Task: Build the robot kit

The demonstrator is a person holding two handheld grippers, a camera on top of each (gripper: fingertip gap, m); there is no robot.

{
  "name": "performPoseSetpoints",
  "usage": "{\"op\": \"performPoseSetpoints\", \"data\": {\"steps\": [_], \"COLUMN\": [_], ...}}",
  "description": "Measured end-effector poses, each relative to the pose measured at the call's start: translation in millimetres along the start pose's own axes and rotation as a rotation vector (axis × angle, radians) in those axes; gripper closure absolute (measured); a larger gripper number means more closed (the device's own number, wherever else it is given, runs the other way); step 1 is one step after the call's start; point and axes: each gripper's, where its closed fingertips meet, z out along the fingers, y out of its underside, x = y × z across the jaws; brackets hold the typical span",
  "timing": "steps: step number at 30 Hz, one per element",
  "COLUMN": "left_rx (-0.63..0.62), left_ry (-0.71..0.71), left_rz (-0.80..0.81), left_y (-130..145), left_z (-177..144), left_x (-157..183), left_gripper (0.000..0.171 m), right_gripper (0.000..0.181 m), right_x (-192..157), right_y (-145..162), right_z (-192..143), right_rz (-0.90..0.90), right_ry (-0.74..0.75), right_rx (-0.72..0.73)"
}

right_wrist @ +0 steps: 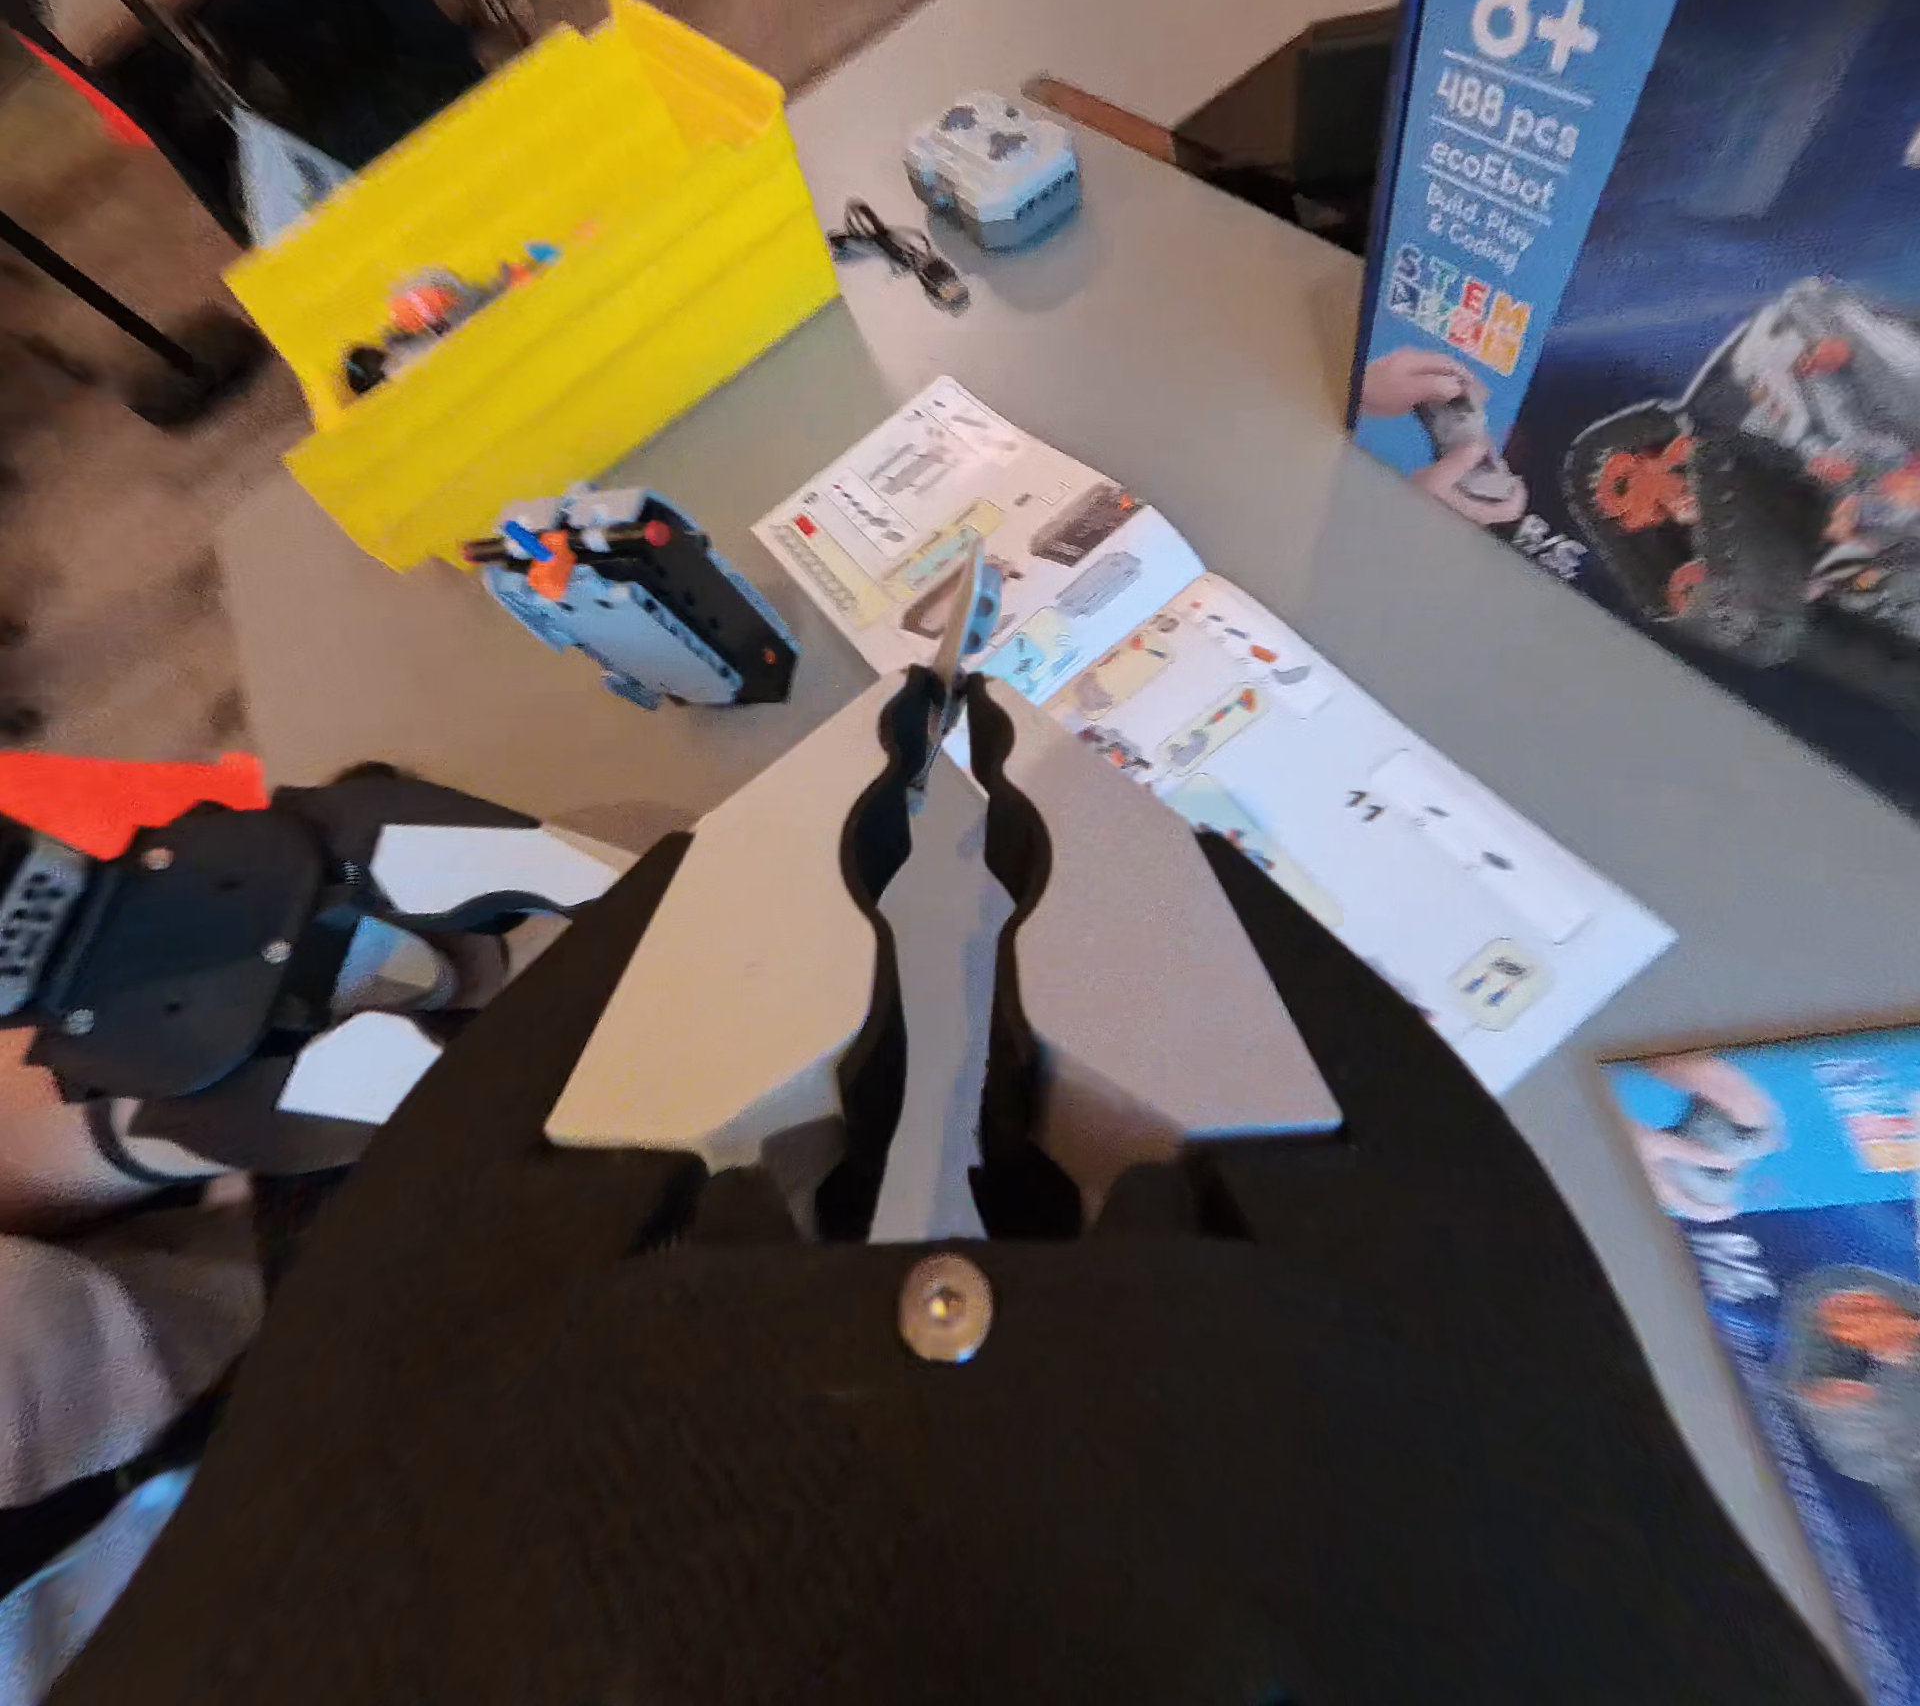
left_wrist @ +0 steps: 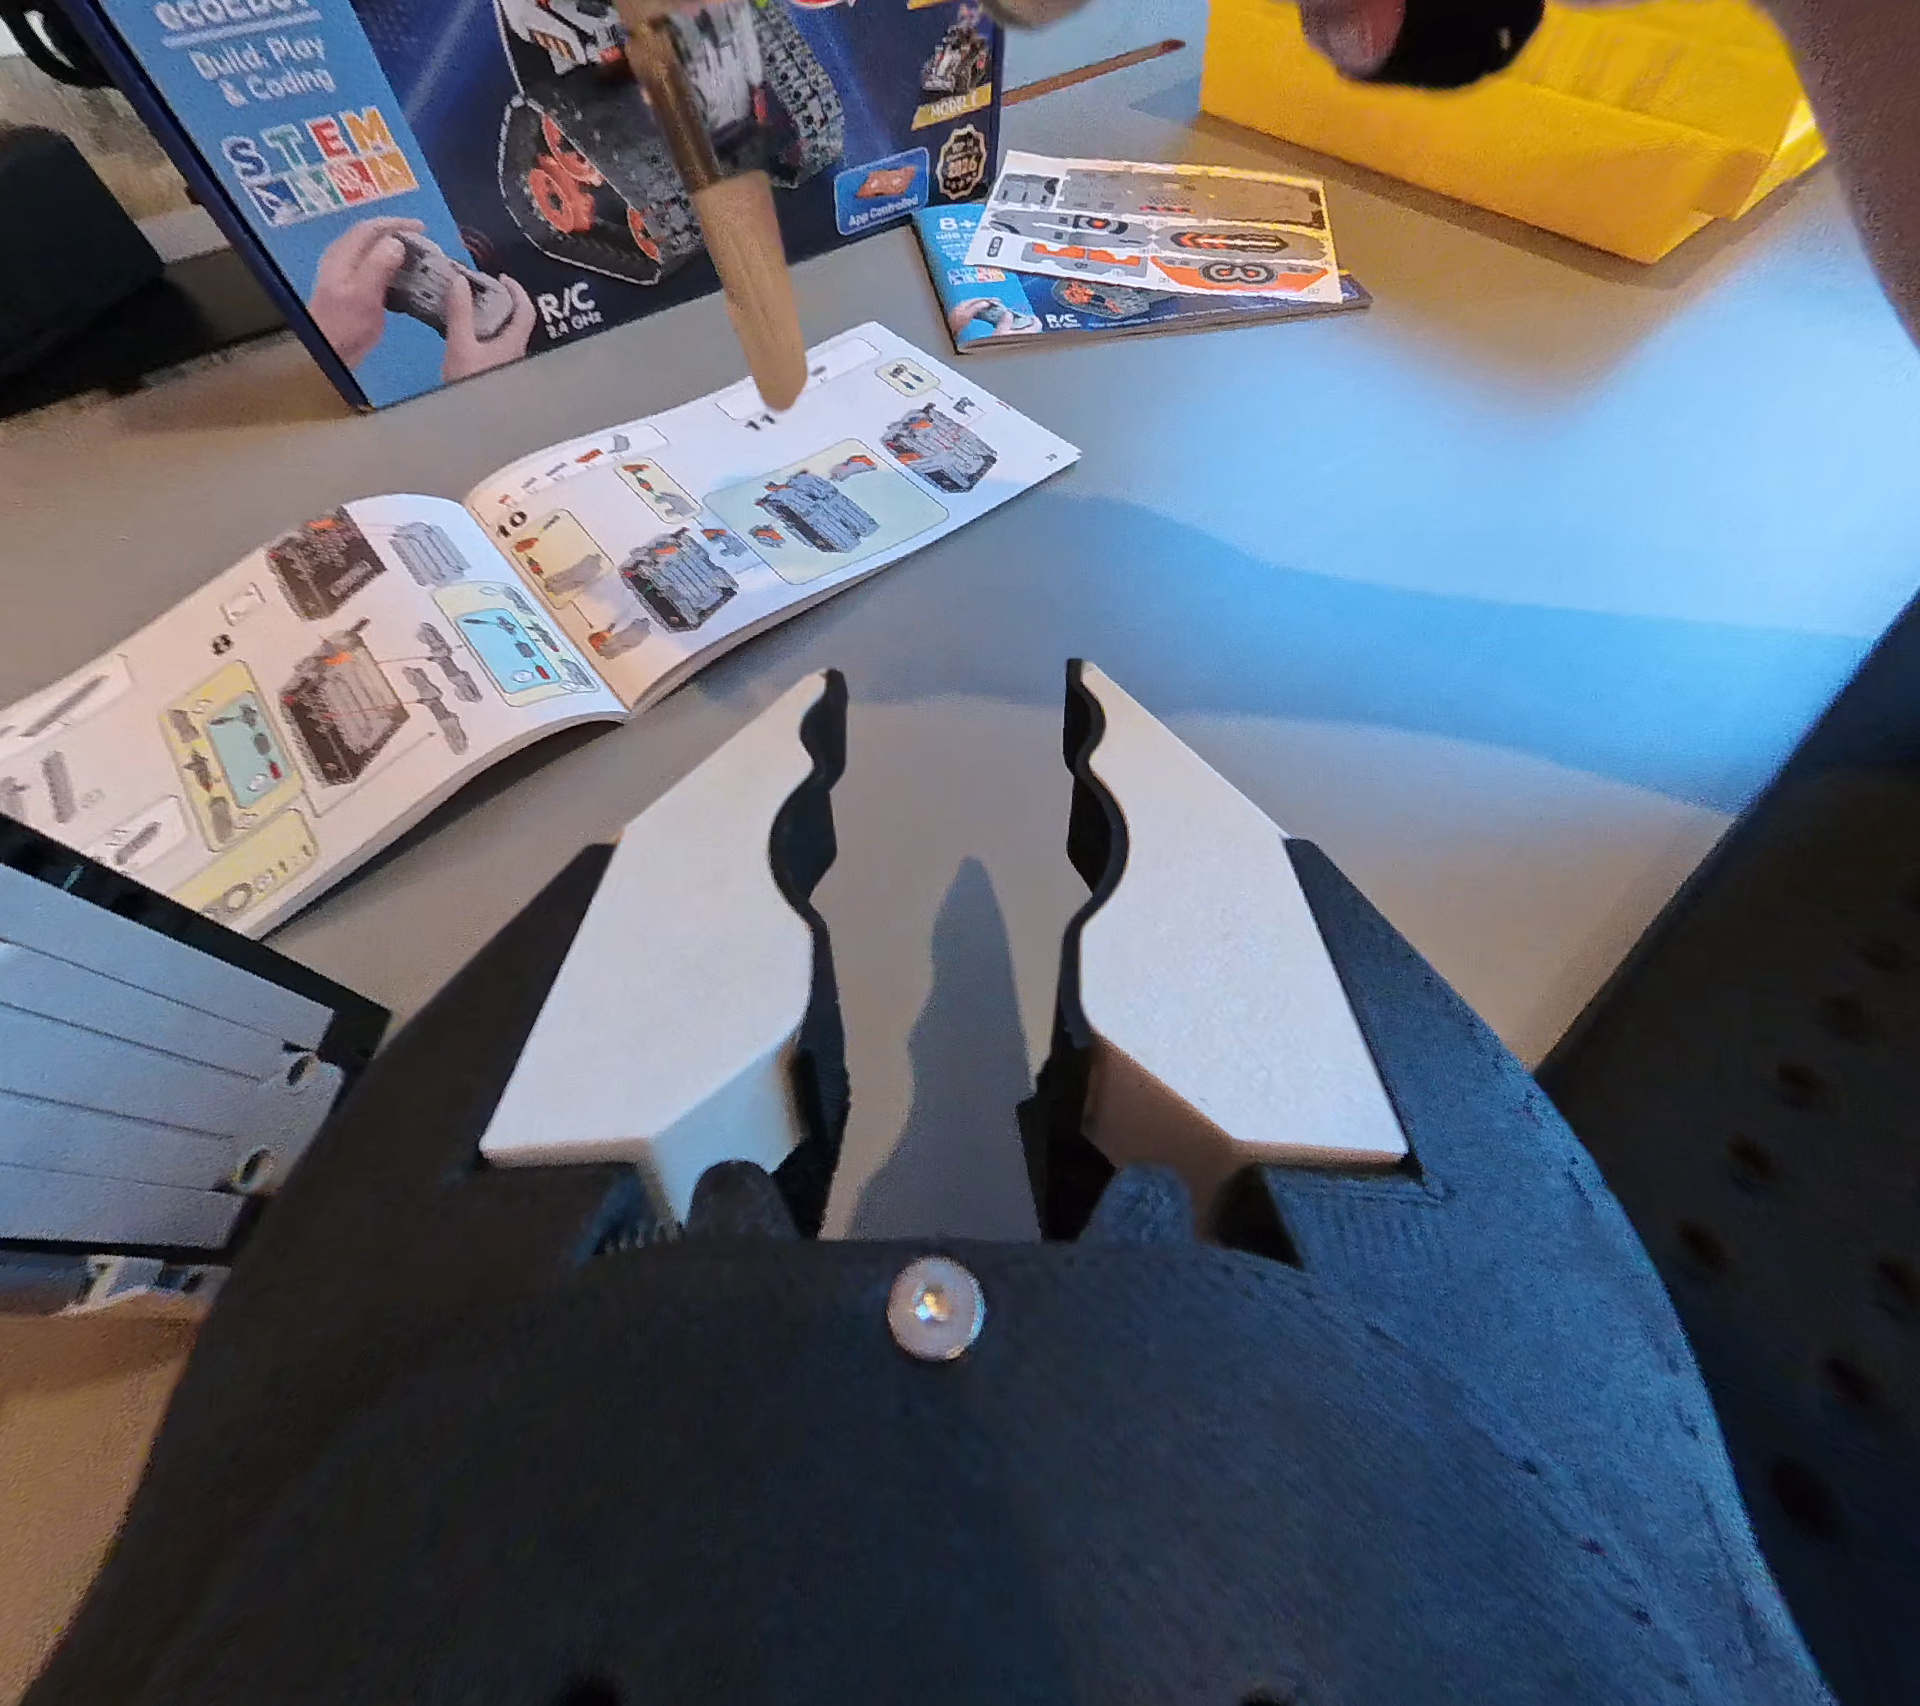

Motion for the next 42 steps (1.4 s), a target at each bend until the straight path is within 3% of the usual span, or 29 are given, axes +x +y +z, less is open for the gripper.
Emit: {"op": "performPoseSetpoints", "data": {"steps": [3,6,12,16,42], "left_rx": [-0.016,-0.032,-0.032,-0.046,0.022], "left_ry": [0.001,-0.005,-0.009,-0.007,-0.002], "left_rz": [-0.005,0.005,0.013,0.027,-0.097], "left_y": [4,8,5,9,0], "left_z": [2,4,8,9,-2], "left_x": [0,0,0,2,-17], "left_gripper": [0.132,0.133,0.136,0.136,0.142], "right_gripper": [0.176,0.176,0.176,0.176,0.176], "right_x": [-4,-6,-16,-3,-7], "right_y": [-9,1,-1,-3,-2], "right_z": [8,13,4,4,6], "right_rz": [-0.047,-0.087,0.069,0.040,0.021], "right_ry": [0.001,-0.037,-0.226,-0.158,-0.138], "right_rx": [-0.052,-0.076,-0.029,-0.010,-0.011]}}
